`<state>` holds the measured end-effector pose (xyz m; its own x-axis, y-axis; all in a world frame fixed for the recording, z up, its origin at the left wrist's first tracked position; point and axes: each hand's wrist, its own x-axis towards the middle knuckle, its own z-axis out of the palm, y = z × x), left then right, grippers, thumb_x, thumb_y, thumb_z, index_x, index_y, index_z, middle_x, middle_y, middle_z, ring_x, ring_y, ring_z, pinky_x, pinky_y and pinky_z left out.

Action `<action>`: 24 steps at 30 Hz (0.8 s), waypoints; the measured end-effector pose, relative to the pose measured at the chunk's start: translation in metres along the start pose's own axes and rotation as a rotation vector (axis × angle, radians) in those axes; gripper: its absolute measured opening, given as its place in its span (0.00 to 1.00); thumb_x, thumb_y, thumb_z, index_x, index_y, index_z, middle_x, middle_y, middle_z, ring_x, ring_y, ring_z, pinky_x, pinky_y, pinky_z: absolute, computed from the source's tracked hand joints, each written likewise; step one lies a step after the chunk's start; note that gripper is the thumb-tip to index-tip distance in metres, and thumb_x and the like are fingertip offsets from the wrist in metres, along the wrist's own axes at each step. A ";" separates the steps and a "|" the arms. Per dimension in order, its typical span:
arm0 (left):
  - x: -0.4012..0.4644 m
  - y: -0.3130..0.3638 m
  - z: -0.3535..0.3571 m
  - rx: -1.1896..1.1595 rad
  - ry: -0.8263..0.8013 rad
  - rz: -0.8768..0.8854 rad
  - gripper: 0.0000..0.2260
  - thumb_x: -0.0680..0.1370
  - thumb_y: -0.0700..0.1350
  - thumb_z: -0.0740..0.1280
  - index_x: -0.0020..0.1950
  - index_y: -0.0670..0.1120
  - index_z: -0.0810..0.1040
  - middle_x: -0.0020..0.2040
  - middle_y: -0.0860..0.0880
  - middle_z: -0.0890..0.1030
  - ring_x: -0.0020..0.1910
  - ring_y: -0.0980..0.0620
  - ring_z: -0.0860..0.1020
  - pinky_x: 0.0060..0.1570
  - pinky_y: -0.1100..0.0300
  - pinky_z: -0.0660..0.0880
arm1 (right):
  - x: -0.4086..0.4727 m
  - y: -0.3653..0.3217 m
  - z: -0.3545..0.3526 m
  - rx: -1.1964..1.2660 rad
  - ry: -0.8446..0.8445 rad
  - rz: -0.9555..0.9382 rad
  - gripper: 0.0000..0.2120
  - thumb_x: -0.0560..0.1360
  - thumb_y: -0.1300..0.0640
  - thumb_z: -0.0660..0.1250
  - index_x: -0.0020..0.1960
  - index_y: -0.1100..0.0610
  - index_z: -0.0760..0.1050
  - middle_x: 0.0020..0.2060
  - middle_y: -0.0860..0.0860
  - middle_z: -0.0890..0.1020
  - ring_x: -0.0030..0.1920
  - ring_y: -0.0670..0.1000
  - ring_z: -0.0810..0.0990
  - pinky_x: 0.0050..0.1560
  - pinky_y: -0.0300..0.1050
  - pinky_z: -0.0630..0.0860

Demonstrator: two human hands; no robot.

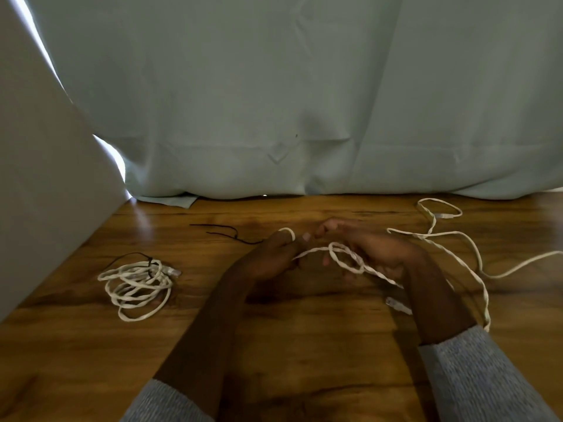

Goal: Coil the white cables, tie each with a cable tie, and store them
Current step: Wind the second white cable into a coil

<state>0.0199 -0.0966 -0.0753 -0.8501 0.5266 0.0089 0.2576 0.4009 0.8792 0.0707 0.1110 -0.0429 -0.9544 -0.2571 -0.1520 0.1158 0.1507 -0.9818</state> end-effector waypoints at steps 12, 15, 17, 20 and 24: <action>0.021 -0.015 0.005 0.154 0.175 -0.079 0.17 0.84 0.56 0.55 0.50 0.46 0.76 0.52 0.42 0.79 0.52 0.46 0.77 0.52 0.55 0.69 | 0.002 0.000 -0.012 -0.582 0.361 -0.299 0.20 0.66 0.37 0.77 0.52 0.45 0.77 0.40 0.50 0.83 0.42 0.52 0.82 0.39 0.49 0.76; 0.022 -0.014 0.008 0.205 0.237 -0.076 0.20 0.85 0.55 0.52 0.61 0.43 0.76 0.57 0.46 0.76 0.56 0.50 0.73 0.57 0.56 0.67 | -0.003 -0.004 -0.016 -0.490 0.246 -0.312 0.26 0.62 0.50 0.84 0.56 0.48 0.75 0.42 0.52 0.82 0.41 0.47 0.81 0.39 0.39 0.76; 0.024 -0.017 0.007 0.227 0.322 0.009 0.18 0.85 0.52 0.54 0.59 0.41 0.77 0.54 0.44 0.79 0.52 0.49 0.75 0.56 0.54 0.71 | -0.005 -0.005 -0.021 -0.473 0.237 -0.321 0.25 0.64 0.58 0.83 0.56 0.53 0.76 0.42 0.51 0.82 0.41 0.44 0.81 0.39 0.35 0.76; 0.026 -0.019 0.004 0.262 0.400 0.081 0.14 0.85 0.48 0.56 0.58 0.43 0.79 0.49 0.46 0.80 0.48 0.49 0.76 0.48 0.57 0.69 | 0.002 0.001 -0.027 -0.672 0.306 -0.355 0.12 0.68 0.57 0.80 0.47 0.52 0.81 0.40 0.46 0.82 0.42 0.43 0.81 0.45 0.41 0.77; 0.027 -0.020 0.004 0.294 0.398 0.069 0.13 0.85 0.48 0.56 0.56 0.43 0.77 0.49 0.45 0.80 0.49 0.48 0.76 0.49 0.55 0.71 | 0.010 0.007 -0.030 -0.826 0.301 -0.329 0.10 0.71 0.59 0.78 0.46 0.46 0.81 0.40 0.42 0.83 0.44 0.41 0.81 0.50 0.44 0.77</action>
<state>-0.0066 -0.0878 -0.0948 -0.9210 0.2554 0.2940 0.3894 0.6000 0.6988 0.0540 0.1384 -0.0479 -0.9489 -0.1669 0.2679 -0.2945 0.7739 -0.5607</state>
